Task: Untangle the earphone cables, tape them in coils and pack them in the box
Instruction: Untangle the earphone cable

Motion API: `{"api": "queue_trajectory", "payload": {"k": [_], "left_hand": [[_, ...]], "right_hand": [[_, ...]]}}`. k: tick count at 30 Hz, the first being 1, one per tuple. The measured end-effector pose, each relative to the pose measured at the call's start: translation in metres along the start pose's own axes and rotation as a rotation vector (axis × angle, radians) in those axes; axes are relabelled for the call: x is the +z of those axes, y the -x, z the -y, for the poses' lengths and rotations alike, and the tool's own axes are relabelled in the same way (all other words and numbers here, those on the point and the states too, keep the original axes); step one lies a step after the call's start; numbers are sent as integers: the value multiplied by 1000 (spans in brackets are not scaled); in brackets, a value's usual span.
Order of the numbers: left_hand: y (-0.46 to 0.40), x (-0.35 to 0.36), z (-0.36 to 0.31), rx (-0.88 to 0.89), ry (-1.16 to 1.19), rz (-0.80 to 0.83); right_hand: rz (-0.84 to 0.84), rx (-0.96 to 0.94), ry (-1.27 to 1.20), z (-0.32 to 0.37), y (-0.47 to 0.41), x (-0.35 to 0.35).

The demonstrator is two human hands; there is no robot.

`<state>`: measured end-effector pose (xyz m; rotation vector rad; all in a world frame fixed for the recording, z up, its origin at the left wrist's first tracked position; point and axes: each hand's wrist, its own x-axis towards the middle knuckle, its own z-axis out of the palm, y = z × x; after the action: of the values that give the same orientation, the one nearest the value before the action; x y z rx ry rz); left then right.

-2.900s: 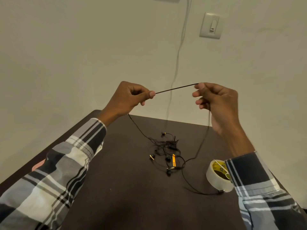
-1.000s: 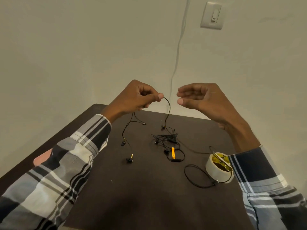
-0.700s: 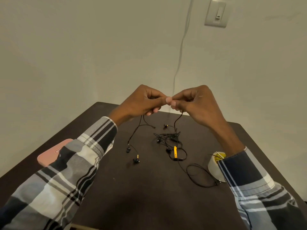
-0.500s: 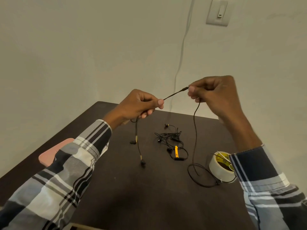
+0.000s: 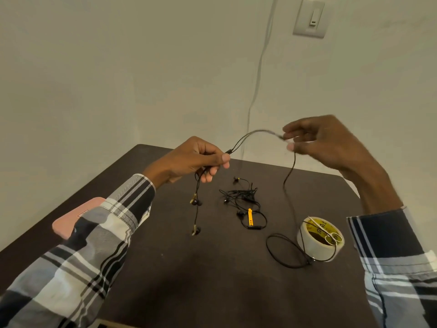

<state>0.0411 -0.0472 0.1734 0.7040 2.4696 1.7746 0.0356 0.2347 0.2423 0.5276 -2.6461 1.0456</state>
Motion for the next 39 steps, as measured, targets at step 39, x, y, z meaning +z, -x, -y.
{"api": "queue_trajectory", "payload": {"k": [39], "left_hand": [[4, 0, -4, 23, 103, -17]], "right_hand": [[95, -73, -274, 25, 4, 34]]}}
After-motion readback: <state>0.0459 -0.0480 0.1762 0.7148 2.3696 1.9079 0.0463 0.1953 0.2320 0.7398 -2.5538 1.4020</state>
